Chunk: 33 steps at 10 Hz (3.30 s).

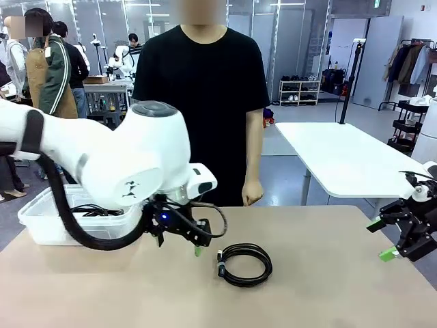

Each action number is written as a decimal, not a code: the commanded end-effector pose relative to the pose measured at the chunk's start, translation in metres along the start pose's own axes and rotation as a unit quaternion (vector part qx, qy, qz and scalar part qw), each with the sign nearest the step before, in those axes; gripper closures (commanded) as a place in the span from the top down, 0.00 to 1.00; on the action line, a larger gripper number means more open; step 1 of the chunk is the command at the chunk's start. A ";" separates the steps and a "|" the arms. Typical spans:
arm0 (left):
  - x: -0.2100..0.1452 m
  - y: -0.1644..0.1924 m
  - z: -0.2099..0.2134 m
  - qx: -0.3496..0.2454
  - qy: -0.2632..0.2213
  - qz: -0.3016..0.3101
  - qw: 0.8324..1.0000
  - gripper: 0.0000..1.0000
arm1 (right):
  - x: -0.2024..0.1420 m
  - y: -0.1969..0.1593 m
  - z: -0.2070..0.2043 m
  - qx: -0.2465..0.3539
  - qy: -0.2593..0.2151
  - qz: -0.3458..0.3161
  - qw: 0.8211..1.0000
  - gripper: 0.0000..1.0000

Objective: Organize and store the cables.
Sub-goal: Place the USB Extension Cable into the Organizing box.

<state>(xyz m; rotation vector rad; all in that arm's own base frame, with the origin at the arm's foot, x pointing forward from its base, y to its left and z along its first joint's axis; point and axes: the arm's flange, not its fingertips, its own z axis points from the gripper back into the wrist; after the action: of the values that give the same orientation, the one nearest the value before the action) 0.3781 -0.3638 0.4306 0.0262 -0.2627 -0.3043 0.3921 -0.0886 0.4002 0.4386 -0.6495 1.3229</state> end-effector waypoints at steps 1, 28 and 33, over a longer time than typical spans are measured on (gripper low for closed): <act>0.027 -0.030 -0.017 0.007 -0.009 0.042 0.999 1.00 | 0.000 0.001 0.000 0.000 -0.001 0.007 1.000 1.00; 0.094 -0.049 -0.055 -0.030 0.054 0.103 0.993 0.00 | 0.000 0.001 0.000 0.000 -0.001 0.007 1.000 1.00; 0.091 0.056 0.060 -0.055 0.009 0.033 0.998 0.00 | 0.000 0.001 0.000 0.000 -0.001 0.007 1.000 1.00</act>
<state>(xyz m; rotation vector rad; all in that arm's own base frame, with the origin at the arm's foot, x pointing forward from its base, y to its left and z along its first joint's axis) 0.4701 -0.3682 0.5186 -0.0653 -0.2507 -0.2296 0.3919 -0.0892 0.4000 0.4392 -0.6507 1.3213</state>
